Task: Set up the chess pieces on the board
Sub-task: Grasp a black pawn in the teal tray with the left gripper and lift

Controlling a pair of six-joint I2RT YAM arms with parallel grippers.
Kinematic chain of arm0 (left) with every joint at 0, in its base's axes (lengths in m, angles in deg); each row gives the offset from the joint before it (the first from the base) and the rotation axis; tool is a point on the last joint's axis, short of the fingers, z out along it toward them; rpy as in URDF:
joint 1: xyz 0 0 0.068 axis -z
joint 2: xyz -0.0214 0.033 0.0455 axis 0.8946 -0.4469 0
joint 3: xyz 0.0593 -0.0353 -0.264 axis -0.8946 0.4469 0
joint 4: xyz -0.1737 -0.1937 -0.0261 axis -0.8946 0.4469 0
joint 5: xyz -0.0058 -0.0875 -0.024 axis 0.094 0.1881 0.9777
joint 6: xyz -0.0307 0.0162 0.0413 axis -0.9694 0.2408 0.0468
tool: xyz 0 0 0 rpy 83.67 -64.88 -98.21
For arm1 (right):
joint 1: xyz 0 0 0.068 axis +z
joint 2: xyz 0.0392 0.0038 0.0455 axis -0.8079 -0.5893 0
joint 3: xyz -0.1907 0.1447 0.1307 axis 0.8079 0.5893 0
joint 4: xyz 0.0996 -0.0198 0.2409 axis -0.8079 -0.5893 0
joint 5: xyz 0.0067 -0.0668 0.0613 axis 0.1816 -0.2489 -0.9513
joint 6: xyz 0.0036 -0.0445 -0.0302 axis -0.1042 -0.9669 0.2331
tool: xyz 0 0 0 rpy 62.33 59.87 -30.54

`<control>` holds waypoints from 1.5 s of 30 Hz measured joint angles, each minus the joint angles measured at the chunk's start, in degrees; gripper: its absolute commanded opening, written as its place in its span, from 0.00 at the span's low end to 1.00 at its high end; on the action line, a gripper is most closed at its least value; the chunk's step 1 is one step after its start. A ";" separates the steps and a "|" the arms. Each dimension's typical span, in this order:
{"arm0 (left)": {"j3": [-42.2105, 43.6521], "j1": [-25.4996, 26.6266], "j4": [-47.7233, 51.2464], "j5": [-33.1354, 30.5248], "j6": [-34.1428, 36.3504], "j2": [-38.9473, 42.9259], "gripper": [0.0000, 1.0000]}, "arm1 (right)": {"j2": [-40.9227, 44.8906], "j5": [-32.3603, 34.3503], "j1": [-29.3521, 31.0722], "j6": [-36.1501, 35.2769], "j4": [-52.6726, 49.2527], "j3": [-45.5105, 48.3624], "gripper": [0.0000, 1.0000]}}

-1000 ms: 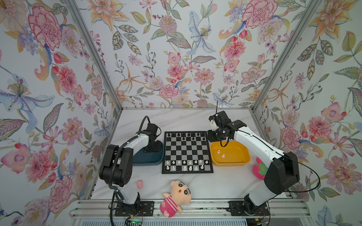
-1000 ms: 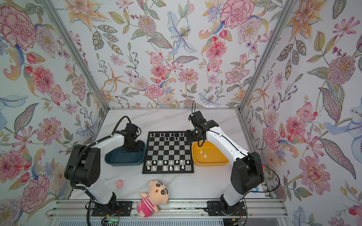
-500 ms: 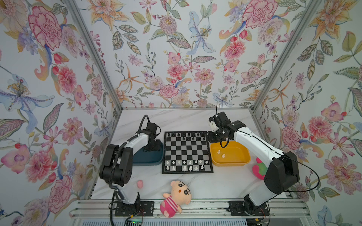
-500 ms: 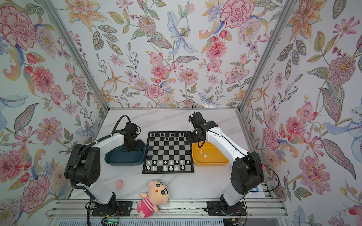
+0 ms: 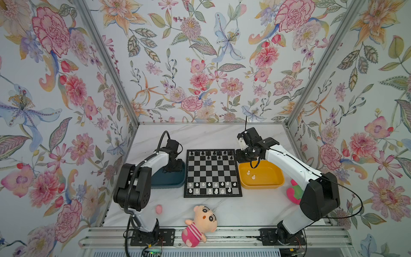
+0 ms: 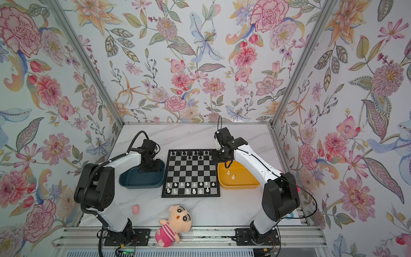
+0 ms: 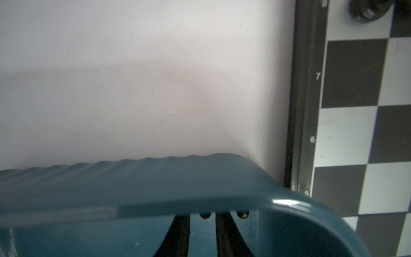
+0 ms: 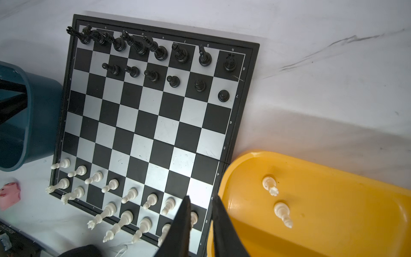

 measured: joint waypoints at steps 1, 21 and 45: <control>0.00 0.00 -0.02 0.00 0.00 -0.17 0.22 | 0.00 0.00 0.00 0.00 0.00 0.11 0.20; 0.00 -0.07 -0.57 0.00 0.24 -0.87 0.15 | -0.28 0.00 0.00 0.02 0.00 0.22 0.20; -0.33 -0.07 -0.50 -0.02 0.63 -1.11 0.00 | -0.44 0.00 0.00 0.44 0.00 0.33 0.20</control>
